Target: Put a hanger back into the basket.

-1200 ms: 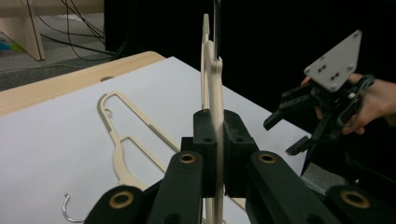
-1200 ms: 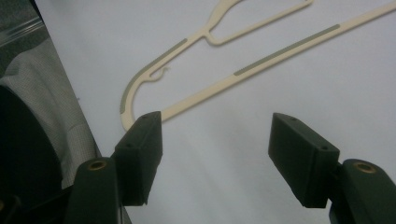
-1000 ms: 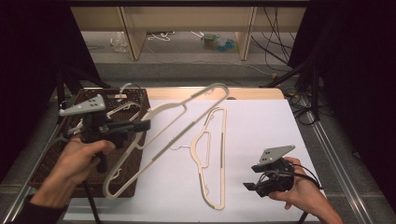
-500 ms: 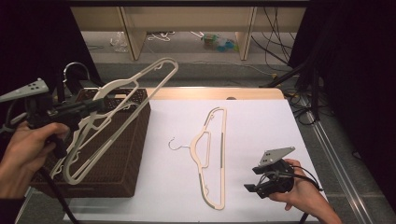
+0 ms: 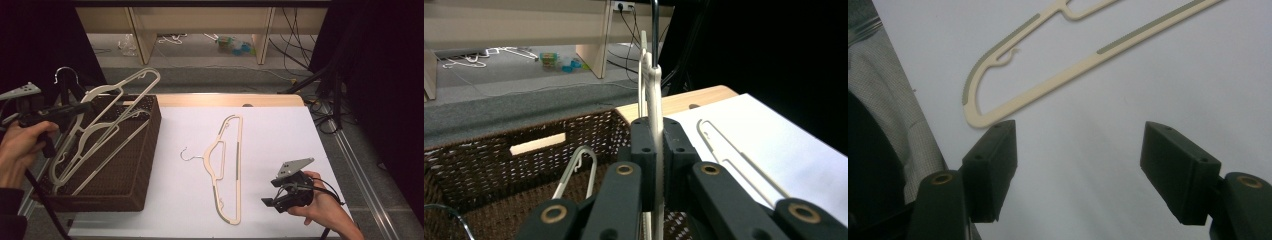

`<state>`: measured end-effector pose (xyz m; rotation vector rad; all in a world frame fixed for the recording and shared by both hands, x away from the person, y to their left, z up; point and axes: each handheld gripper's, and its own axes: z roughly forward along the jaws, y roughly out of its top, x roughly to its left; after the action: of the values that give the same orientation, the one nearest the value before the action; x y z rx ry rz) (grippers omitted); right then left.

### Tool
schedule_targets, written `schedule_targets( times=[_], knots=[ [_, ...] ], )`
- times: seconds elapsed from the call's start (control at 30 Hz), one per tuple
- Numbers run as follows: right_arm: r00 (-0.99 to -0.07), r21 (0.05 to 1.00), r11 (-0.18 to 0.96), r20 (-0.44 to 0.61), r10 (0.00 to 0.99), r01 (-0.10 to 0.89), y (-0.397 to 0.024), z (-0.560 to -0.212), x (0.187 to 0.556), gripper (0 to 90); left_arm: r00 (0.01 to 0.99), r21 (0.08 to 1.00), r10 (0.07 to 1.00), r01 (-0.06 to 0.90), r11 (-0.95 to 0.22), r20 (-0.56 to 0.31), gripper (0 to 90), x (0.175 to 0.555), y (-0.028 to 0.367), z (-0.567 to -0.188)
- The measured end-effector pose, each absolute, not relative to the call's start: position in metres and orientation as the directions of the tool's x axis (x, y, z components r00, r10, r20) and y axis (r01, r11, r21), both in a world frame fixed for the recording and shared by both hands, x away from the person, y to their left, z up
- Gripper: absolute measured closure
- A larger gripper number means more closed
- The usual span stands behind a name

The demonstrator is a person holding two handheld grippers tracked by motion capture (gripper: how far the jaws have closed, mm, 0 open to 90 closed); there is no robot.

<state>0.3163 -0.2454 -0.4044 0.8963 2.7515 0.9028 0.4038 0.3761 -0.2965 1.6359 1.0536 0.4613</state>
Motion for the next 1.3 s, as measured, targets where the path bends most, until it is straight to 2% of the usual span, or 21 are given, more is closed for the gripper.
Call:
schedule_targets(
  times=[0.7, 1.03, 1.3],
  knots=[
    [-0.819, 0.564, 0.652, 0.078, 0.568, 0.506, -0.246, -0.407, 0.316, 31.3, 0.517, 0.877, 0.816, 0.48, -0.027, -0.258, 85.7, 0.4, 0.405, -0.339],
    [-0.821, 0.561, 0.655, 0.081, 0.565, 0.506, -0.246, -0.409, 0.317, 31.2, 0.447, 0.813, 0.851, 0.581, -0.043, -0.275, 85.4, 0.413, 0.404, -0.366],
    [-0.821, 0.552, 0.66, 0.084, 0.564, 0.51, -0.248, -0.41, 0.316, 31.2, 0.328, 0.754, 0.924, 0.653, -0.073, -0.195, 80.9, 0.421, 0.406, -0.385]
  ],
)
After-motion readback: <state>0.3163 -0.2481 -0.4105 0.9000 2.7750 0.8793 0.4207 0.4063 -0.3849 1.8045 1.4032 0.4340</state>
